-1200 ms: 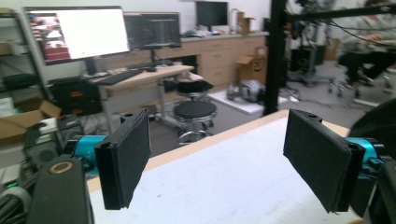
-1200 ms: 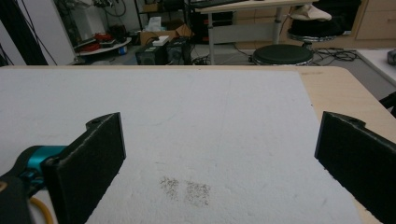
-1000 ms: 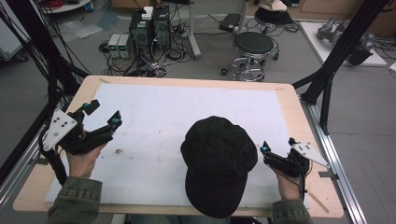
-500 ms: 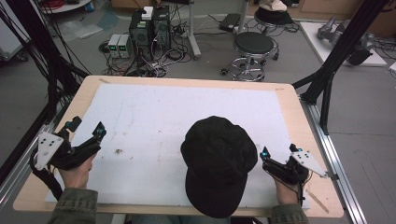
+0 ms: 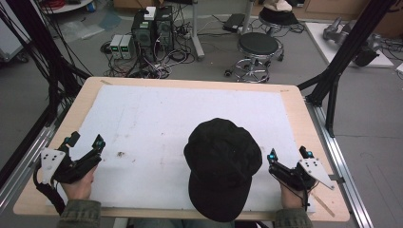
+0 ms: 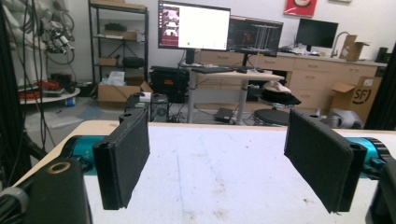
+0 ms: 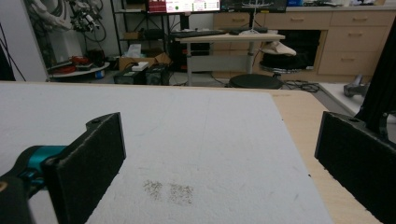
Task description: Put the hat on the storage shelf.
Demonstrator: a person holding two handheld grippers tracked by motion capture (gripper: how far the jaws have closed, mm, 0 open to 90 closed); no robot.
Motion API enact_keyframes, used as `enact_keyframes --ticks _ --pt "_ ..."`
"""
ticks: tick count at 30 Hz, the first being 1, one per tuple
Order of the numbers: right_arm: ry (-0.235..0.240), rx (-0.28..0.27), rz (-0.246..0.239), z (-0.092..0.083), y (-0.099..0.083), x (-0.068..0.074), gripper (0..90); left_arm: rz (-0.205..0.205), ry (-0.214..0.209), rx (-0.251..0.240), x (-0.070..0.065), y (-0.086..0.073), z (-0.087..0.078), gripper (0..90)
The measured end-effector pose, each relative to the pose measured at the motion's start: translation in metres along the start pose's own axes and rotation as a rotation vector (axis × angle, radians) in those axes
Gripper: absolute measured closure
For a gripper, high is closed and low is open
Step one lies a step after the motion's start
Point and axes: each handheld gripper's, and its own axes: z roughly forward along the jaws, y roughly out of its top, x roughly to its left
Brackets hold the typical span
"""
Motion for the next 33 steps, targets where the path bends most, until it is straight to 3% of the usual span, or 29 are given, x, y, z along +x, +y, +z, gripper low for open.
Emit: enact_keyframes --ticks 8,23,28,33 --pt "-0.024 -0.003 -0.005 -0.001 -0.002 0.001 0.6 0.003 0.033 0.016 0.003 -0.014 -0.004 23.8" --pt "-0.045 0.003 0.009 -0.004 -0.005 -0.005 0.6 0.005 0.012 0.019 0.0 -0.018 0.002 23.7" --pt "-0.033 0.007 0.011 -0.004 -0.006 -0.006 0.7 -0.046 0.009 0.03 0.001 -0.023 0.005 23.7" --pt "-0.024 0.008 0.011 -0.005 -0.006 -0.006 0.7 -0.046 -0.001 0.032 -0.001 -0.023 0.006 24.0"
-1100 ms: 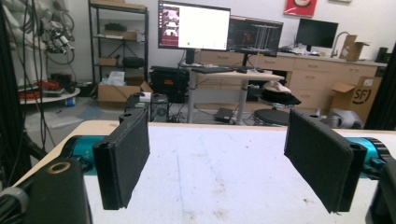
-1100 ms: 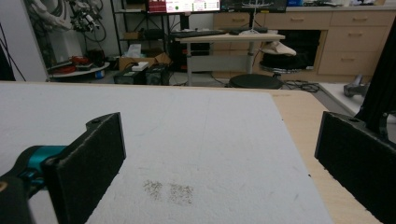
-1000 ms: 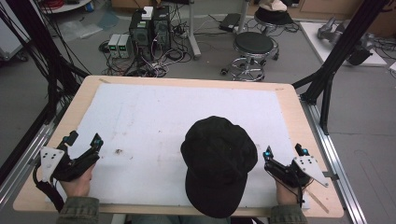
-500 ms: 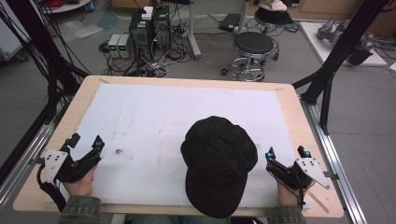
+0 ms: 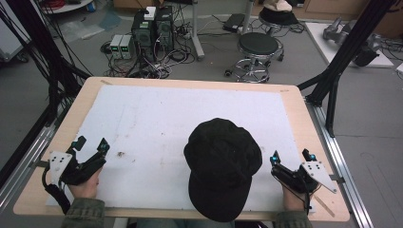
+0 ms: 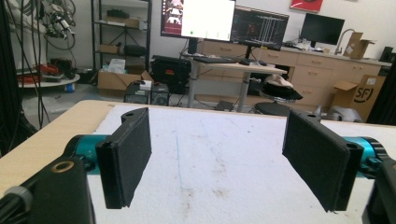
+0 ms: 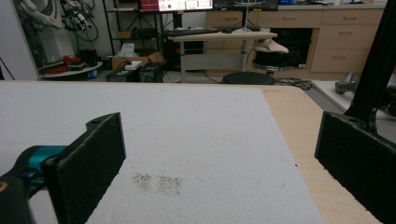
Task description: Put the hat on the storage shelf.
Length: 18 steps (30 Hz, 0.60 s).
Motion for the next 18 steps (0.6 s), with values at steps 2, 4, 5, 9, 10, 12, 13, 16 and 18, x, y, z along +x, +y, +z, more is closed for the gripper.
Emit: enact_keyframes --ticks 2,4,5,9,10,12,13,16,18 --pt "-0.002 -0.002 0.001 -0.0005 -0.0002 -0.0012 0.7 0.002 -0.001 0.001 -0.0004 -0.0005 0.0008 24.0" --pt "-0.003 0.002 0.014 -0.0008 -0.0003 -0.0018 0.7 0.001 -0.001 0.002 0.0 -0.0006 0.0007 24.1" --pt "-0.002 0.005 0.017 -0.0007 -0.0005 -0.002 0.7 0.0 0.002 0.002 0.0003 -0.0004 0.0001 24.1" --pt "0.0 0.008 0.012 -0.0004 -0.0007 -0.0018 0.7 -0.008 0.009 -0.002 0.0015 0.0 -0.0017 23.3" --pt "0.003 0.01 0.01 -0.0002 -0.0008 -0.0019 0.7 -0.013 0.009 0.003 0.0019 -0.0003 -0.0015 22.3" --pt "0.002 0.015 0.015 0.0005 -0.001 -0.0015 0.7 -0.014 0.006 0.011 0.0021 -0.0009 -0.001 21.4" --pt "0.002 0.018 0.018 0.0007 -0.0011 -0.0015 0.7 -0.015 0.004 0.013 0.0018 -0.0012 -0.0005 21.1" --pt "0.004 0.018 0.011 0.0009 -0.0012 -0.0019 0.7 -0.017 -0.002 0.013 0.0006 -0.0012 -0.0001 20.7" --pt "0.004 0.017 0.012 0.0011 -0.0013 -0.0018 0.7 -0.016 -0.006 0.018 0.0003 -0.0012 -0.0001 20.7"
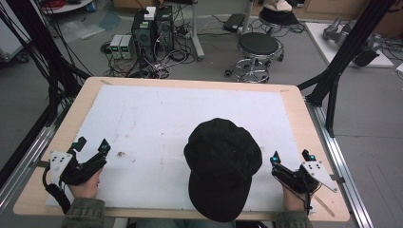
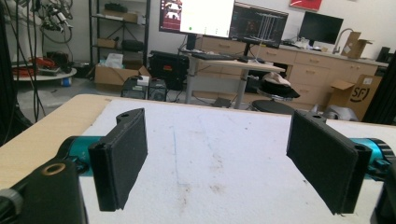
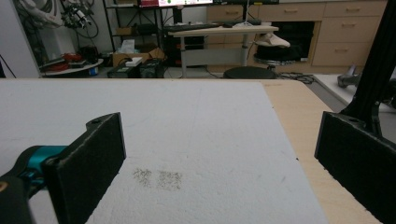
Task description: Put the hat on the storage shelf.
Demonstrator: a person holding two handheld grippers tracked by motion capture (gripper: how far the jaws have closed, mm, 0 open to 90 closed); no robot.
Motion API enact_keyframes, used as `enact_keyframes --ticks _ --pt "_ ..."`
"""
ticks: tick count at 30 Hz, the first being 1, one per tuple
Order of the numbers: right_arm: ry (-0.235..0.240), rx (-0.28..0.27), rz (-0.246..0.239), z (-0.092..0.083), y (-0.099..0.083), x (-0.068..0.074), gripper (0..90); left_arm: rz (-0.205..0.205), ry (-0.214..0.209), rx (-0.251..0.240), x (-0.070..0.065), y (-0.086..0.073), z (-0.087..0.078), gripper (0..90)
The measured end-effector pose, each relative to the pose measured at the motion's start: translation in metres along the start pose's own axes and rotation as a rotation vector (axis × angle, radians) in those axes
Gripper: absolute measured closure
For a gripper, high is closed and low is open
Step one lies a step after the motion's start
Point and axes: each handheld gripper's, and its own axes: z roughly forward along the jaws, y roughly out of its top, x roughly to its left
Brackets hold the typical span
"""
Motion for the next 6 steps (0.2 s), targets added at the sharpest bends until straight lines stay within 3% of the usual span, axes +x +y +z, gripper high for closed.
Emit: enact_keyframes --ticks 6 --pt "0.0 0.018 -0.007 0.0006 -0.0004 0.0003 0.7 -0.004 -0.01 0.014 -0.0004 0.0001 0.0002 20.1"
